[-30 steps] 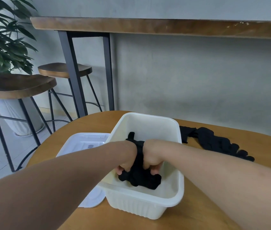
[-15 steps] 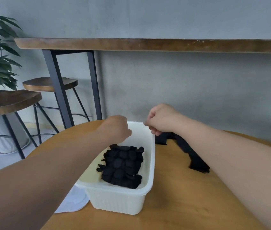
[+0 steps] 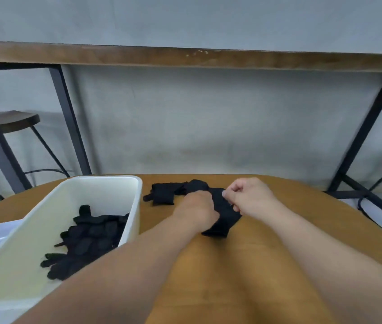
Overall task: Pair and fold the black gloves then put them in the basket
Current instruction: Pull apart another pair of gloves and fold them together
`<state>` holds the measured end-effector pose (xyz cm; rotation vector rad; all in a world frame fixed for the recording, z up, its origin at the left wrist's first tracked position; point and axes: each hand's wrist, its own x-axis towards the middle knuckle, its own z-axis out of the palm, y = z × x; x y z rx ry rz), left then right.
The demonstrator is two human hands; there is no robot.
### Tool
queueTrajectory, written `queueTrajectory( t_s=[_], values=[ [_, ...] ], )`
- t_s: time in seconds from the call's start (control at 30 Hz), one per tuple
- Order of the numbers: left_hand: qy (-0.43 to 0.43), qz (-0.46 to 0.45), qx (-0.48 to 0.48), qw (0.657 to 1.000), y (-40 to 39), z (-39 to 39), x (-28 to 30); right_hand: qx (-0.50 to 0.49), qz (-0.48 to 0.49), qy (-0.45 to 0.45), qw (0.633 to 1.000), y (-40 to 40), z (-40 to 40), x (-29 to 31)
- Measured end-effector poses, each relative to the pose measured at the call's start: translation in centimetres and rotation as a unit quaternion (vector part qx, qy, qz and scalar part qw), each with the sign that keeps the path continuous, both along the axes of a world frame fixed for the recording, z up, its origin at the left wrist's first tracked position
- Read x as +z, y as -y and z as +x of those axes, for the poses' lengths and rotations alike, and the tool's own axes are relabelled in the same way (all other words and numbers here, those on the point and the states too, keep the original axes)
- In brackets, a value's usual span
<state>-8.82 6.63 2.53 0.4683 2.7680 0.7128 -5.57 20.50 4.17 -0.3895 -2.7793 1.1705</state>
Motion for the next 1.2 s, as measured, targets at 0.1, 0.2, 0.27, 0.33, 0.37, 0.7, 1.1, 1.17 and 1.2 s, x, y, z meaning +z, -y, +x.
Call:
queueTrajectory(
  t_s=[0.1, 0.2, 0.27, 0.33, 0.37, 0.7, 1.1, 1.17, 1.2],
  values=[
    [0.028, -0.016, 0.005, 0.999, -0.6, -0.7, -4.9, 0.055, 0.043, 0.056, 0.996, -1.3, 0.0, -4.5],
    [0.044, 0.011, 0.019, 0.999, -0.1, -1.5, -7.8, 0.093, 0.103, 0.094, 0.986, -1.3, -0.4, -8.1],
    [0.05, 0.032, 0.023, 0.998, -0.4, -2.0, -8.6, 0.1, 0.156, 0.091, 0.978, -1.4, -0.9, -9.6],
    [0.048, 0.034, 0.023, 0.998, -0.7, -2.4, -9.2, 0.108, 0.201, 0.088, 0.97, -1.4, -1.3, -10.4],
    [0.046, 0.033, 0.025, 0.998, -0.8, -2.4, -9.2, 0.11, 0.214, 0.087, 0.967, -1.6, -1.5, -10.7],
    [-0.027, 0.161, 0.021, 0.986, -1.3, -1.8, -1.7, 0.044, -0.031, 0.031, 0.998, -4.1, -1.2, -1.8],
    [-0.04, 0.269, 0.032, 0.962, 1.1, 2.3, 5.5, 0.077, -0.109, -0.059, 0.989, -2.9, 3.3, 4.9],
    [-0.083, 0.29, 0.036, 0.953, 2.0, 2.9, 5.9, 0.077, -0.12, -0.091, 0.986, -2.1, 4.0, 5.1],
    [-0.102, 0.29, 0.032, 0.951, 2.6, 3.5, 5.8, 0.08, -0.123, -0.101, 0.984, -1.7, 4.5, 4.9]
  ],
)
